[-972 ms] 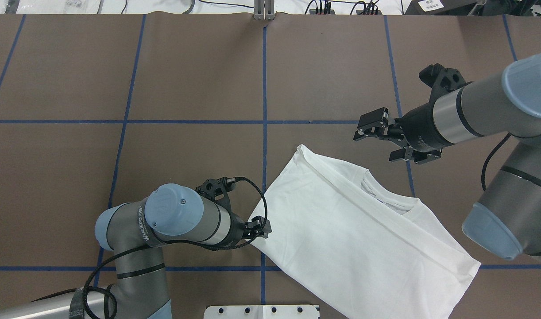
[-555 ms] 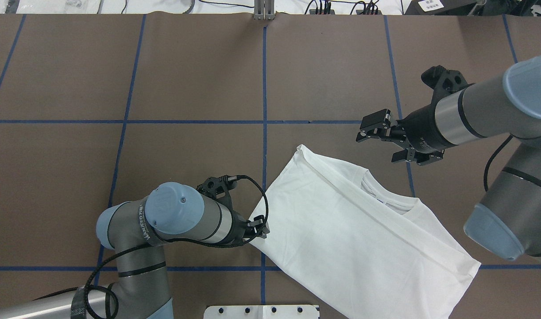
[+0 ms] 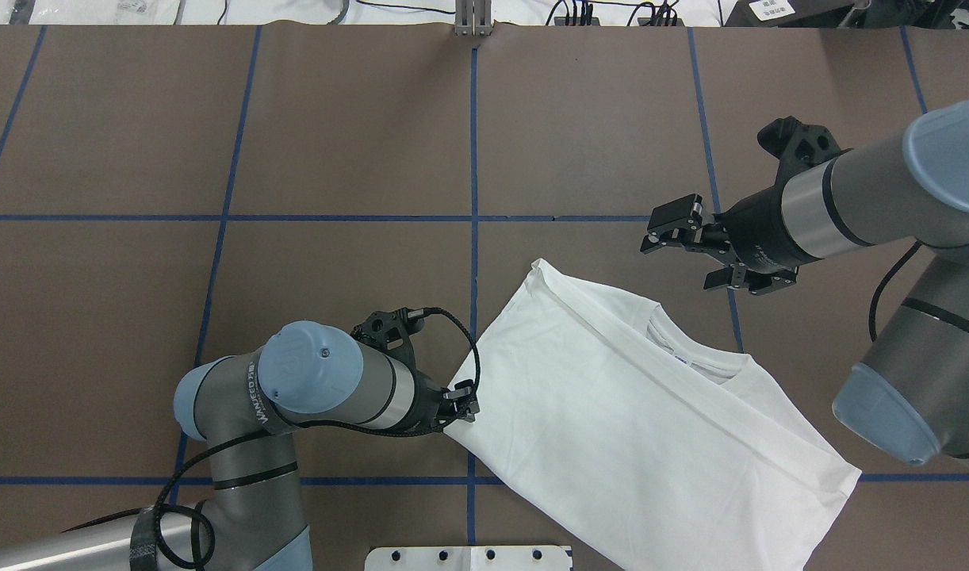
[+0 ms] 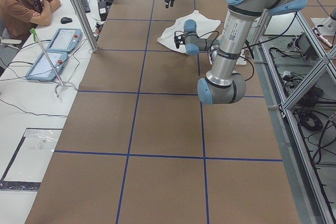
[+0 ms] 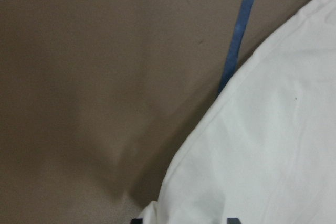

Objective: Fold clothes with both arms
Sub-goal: 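Drag the held corner away from the robot with the left gripper, turning the shirt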

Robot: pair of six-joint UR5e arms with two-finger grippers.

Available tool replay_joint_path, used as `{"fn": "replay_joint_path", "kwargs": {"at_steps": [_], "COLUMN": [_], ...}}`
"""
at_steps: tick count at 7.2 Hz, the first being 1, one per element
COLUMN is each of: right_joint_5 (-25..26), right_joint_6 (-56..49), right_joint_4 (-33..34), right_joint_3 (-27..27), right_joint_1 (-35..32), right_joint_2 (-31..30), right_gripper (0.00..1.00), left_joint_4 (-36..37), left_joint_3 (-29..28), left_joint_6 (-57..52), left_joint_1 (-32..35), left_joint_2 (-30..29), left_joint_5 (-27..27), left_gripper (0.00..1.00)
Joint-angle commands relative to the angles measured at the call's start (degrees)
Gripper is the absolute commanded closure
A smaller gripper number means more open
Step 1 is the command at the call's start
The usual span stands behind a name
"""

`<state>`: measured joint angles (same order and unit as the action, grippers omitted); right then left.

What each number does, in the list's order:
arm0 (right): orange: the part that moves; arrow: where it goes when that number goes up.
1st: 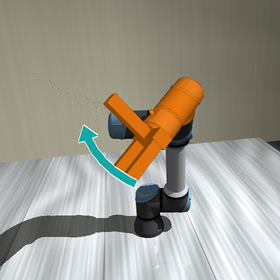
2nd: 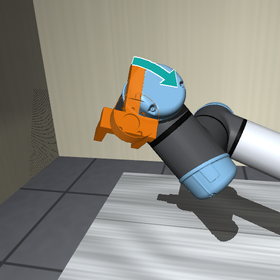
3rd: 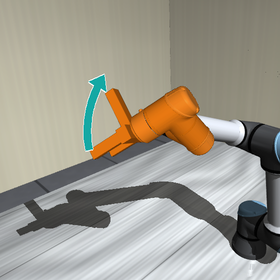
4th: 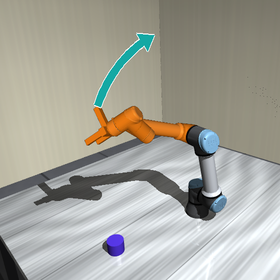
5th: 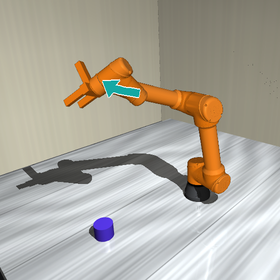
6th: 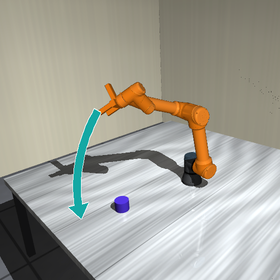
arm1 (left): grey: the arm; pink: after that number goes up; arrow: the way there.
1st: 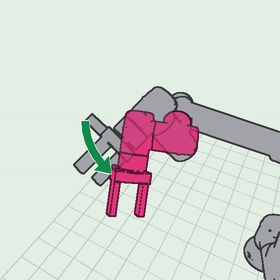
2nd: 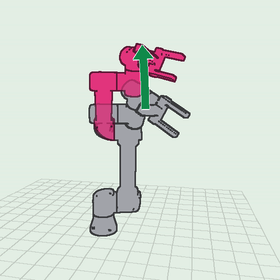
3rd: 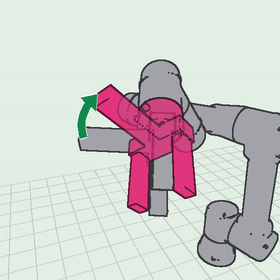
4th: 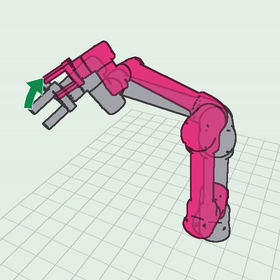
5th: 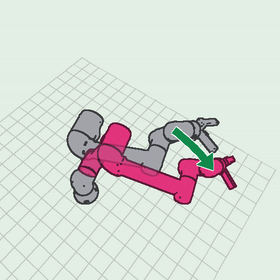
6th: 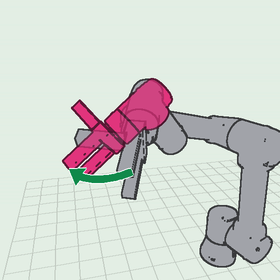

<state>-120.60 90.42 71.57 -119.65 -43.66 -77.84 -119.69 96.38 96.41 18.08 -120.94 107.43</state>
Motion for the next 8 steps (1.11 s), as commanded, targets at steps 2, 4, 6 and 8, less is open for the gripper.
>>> {"fn": "replay_joint_path", "kwargs": {"at_steps": [2,4,6,8], "right_joint_5": [0.1,0.3,0.3,0.3], "right_joint_6": [-0.1,-0.1,-0.1,-0.2], "right_joint_4": [0.0,0.0,0.0,0.0], "right_joint_3": [0.1,0.6,0.6,0.8], "right_joint_1": [0.0,0.0,-0.5,-1.3], "right_joint_2": [-0.1,0.0,0.0,0.2], "right_gripper": [0.0,0.0,0.0,0.0], "left_joint_4": [-0.5,-0.5,0.0,0.5], "left_joint_3": [-0.3,0.0,0.3,0.0], "left_joint_6": [-0.1,0.1,0.3,-0.1], "left_joint_1": [1.2,2.0,4.7,10.6], "left_joint_2": [0.0,0.0,-0.1,0.3], "left_joint_5": [0.1,0.1,0.4,0.3], "left_gripper": [0.81,1.0,1.0,1.0]}}
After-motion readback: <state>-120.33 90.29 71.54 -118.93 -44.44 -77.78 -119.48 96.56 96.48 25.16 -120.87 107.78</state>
